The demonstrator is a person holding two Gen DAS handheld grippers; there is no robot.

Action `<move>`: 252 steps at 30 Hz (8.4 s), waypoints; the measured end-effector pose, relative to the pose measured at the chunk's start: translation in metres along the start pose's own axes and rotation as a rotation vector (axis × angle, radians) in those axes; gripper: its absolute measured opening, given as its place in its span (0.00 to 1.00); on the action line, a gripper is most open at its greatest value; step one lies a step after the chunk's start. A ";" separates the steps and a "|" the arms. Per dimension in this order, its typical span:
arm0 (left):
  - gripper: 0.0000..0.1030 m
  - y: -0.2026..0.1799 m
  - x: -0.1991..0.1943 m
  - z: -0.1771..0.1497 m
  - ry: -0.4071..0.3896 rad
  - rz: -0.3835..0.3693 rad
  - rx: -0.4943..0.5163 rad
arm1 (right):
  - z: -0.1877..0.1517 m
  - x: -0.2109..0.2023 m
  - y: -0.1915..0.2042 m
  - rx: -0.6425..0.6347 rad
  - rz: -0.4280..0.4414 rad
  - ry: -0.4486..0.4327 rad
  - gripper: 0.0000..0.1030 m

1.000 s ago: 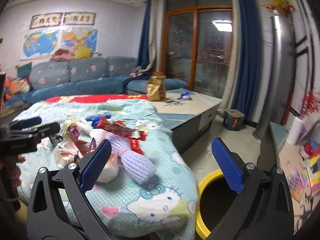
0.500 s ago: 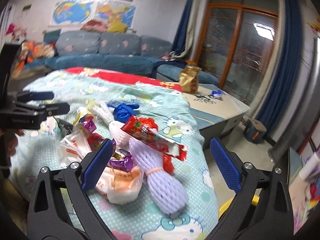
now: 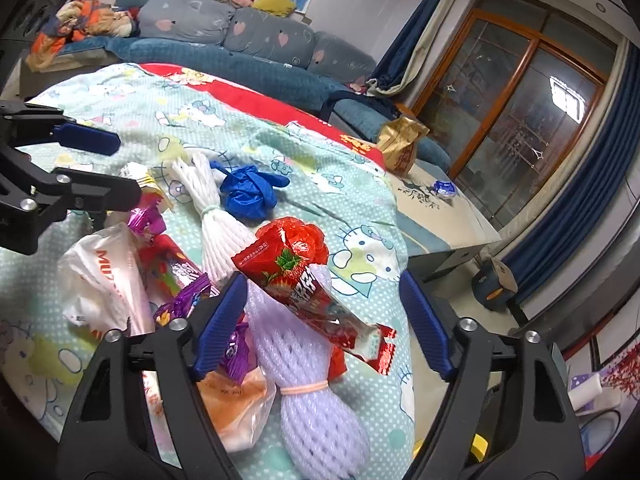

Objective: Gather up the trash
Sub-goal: 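Grasp the white snack bag with the left tool while the right tool grasps the red candy wrapper, then carry the white snack bag and red wrapper over the yellow trash bin with both tools, then open both tools to drop the snack bag and wrapper into the bin, then grasp the clear plastic bag with the left tool while the right tool grasps the chocolate bar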

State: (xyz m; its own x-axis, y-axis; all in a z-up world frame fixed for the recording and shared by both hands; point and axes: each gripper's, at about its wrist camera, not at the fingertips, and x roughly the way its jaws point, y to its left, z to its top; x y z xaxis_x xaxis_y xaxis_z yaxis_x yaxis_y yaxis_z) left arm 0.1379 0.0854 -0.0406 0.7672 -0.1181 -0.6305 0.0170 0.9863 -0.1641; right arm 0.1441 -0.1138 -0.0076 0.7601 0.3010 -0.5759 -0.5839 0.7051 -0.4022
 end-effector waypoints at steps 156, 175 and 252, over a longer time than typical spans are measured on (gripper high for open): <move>0.94 -0.257 0.018 -0.040 -0.042 -0.367 0.201 | -0.231 -0.107 -0.201 1.002 -0.124 0.011 0.66; 0.94 -0.177 -0.024 -0.019 -0.173 -0.218 0.071 | -0.163 -0.116 -0.148 0.828 -0.011 -0.050 0.66; 0.19 0.025 -0.014 -0.058 -0.011 -0.328 -0.380 | -0.067 -0.043 0.061 0.467 0.486 0.128 0.13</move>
State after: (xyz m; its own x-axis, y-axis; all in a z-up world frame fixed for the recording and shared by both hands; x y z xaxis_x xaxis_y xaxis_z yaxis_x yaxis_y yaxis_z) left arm 0.0905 0.1050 -0.0797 0.7669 -0.4121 -0.4919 0.0255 0.7855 -0.6183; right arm 0.0566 -0.1273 -0.0548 0.3865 0.5953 -0.7044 -0.6443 0.7208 0.2557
